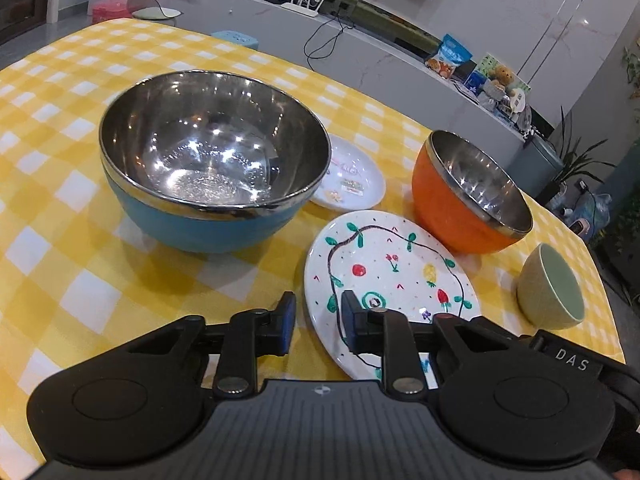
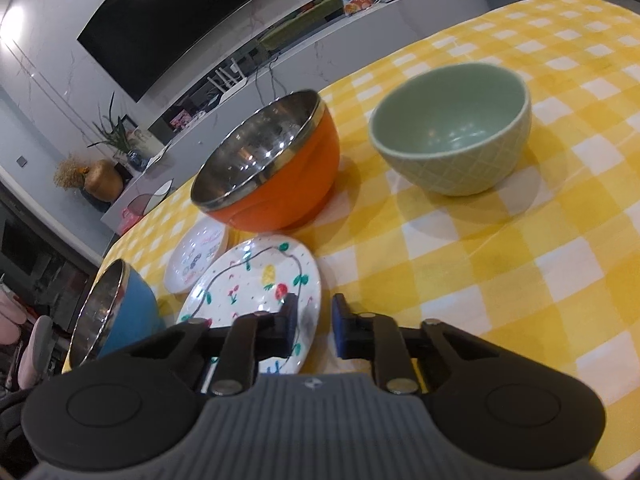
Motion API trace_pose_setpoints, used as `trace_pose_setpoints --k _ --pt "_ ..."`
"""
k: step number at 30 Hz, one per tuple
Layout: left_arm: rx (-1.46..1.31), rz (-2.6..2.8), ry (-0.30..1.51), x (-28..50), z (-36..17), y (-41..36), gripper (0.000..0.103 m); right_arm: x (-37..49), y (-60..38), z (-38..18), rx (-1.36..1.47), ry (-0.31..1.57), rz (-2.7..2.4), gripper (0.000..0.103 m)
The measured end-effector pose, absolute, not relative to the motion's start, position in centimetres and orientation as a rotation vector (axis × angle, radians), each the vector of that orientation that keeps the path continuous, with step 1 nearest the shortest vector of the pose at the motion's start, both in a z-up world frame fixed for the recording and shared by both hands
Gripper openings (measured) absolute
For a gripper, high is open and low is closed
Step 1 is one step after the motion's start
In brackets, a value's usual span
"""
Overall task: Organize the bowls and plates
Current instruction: 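Move both grippers to the rim of the white 'fruity' plate, then close both grippers on the fruity plate rim and lift it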
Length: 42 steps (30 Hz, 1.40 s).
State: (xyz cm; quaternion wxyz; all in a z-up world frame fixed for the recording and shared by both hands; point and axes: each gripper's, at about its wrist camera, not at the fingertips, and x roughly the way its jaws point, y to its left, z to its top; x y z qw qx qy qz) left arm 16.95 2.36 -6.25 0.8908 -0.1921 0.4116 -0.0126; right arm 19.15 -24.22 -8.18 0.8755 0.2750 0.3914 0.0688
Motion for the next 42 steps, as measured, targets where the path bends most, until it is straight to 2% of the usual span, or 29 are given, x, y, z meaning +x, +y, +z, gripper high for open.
trace_pose_setpoints --k 3,14,18,21,23,24,26,36,42 --pt "-0.381 -0.03 0.859 17.0 -6.4 2.2 0.016 19.2 -24.0 -8.1 0.56 0.818 0.146 0.007" --pt "-0.373 -0.084 0.871 16.7 -6.2 1.6 0.014 18.2 -24.9 -7.6 0.596 0.822 0.077 0.004" --pt "-0.343 -0.099 0.871 16.6 -6.2 1.0 0.014 18.0 -25.7 -7.8 0.638 0.832 0.054 0.004" --pt "-0.378 -0.093 0.86 16.7 -6.4 1.3 0.015 18.1 -25.8 -7.7 0.644 0.825 0.045 0.01" --pt "-0.381 -0.083 0.836 16.6 -6.4 1.3 0.024 18.1 -25.8 -7.5 0.627 0.807 0.035 0.012" --pt "-0.383 -0.08 0.826 16.6 -6.3 1.4 0.025 18.2 -25.8 -7.5 0.619 0.802 0.032 0.016" --pt "-0.398 -0.085 0.818 16.8 -6.4 1.4 0.027 18.4 -25.9 -7.6 0.614 0.794 0.029 0.017" --pt "-0.361 -0.069 0.803 17.0 -6.9 0.3 0.028 18.7 -25.7 -8.1 0.605 0.797 0.067 0.016" --pt "-0.328 -0.051 0.797 16.9 -6.9 0.2 0.019 18.6 -25.2 -8.1 0.582 0.793 0.073 0.009"
